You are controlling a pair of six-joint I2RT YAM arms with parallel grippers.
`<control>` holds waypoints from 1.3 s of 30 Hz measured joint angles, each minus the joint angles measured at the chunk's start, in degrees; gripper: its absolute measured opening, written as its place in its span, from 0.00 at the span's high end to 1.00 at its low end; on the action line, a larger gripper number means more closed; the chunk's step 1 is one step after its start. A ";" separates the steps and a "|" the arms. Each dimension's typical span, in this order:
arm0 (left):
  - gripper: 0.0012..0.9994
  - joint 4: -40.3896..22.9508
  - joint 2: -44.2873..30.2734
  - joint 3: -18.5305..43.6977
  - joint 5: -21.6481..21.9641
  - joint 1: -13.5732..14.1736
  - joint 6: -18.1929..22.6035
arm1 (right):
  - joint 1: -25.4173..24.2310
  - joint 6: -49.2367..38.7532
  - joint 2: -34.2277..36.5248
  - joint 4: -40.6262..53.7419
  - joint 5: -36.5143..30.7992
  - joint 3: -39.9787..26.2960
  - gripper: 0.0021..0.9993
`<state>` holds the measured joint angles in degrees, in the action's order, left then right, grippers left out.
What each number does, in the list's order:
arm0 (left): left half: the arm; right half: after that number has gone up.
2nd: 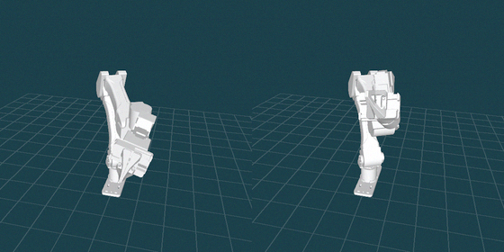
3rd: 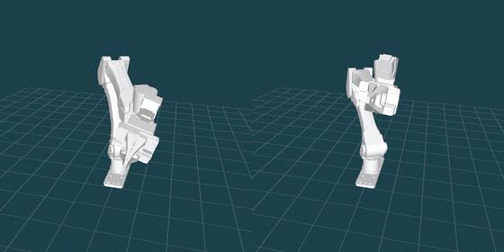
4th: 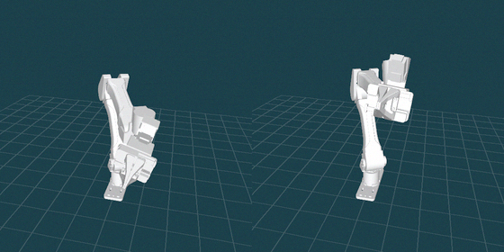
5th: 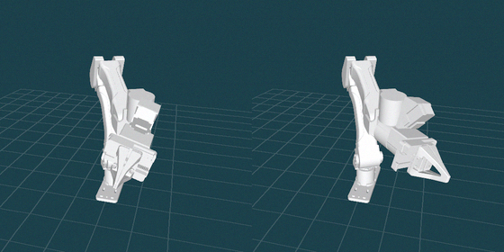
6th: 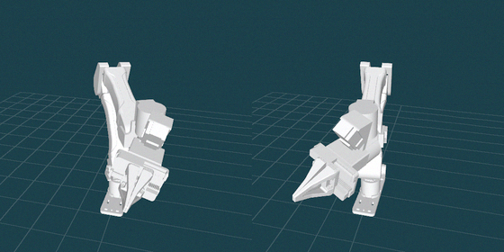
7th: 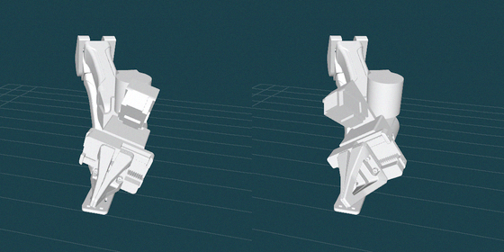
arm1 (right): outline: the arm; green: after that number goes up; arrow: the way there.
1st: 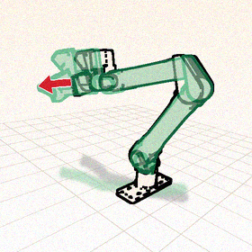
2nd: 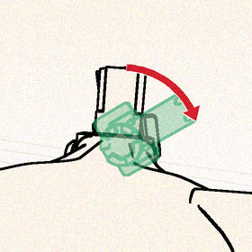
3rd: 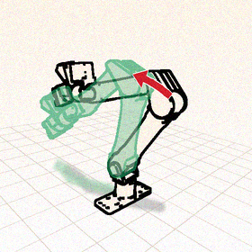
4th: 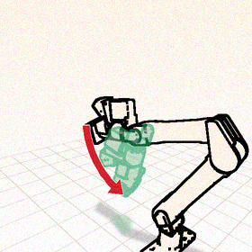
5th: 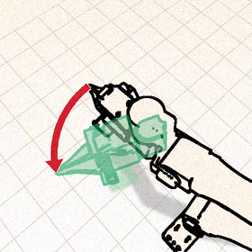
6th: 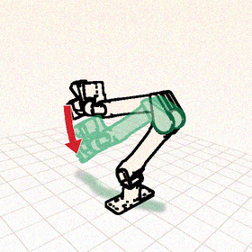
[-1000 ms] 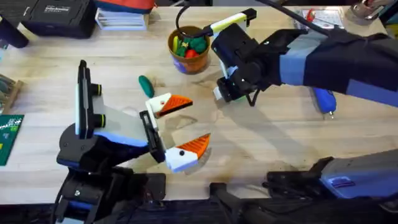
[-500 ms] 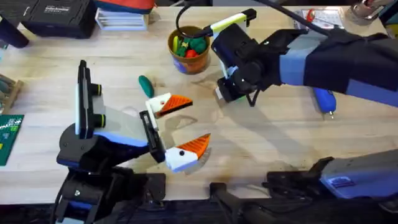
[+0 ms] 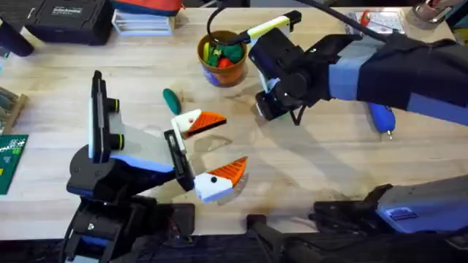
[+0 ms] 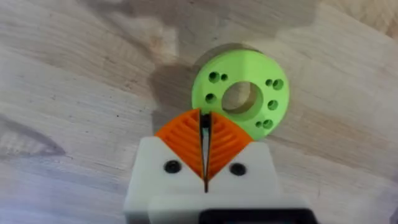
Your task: Pick up the gripper from the table and insert it into the empty holder that is missing its gripper. Then pick up a screw, insert it into the mounting hole, and use the screwdriver to tighten it. Finally, clean up the table by picking up the vegetable and placing it into the bucket.
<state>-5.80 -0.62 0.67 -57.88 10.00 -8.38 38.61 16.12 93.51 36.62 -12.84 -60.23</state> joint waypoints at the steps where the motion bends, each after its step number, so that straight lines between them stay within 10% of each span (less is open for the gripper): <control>1: 0.01 0.00 0.00 0.00 0.01 0.00 0.00 | -0.02 -0.02 0.00 -0.04 0.00 0.00 0.99; 26: 0.01 0.00 0.00 0.00 0.01 0.00 0.00 | -2.47 -2.96 -6.46 15.04 0.16 -9.74 1.00; 39: 0.01 0.00 0.00 0.00 0.01 0.00 0.00 | 2.47 -5.22 -10.29 22.83 18.06 -24.71 1.00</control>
<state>-5.80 -0.62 0.67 -57.87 10.00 -8.38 41.08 10.90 83.22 59.45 5.22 -84.94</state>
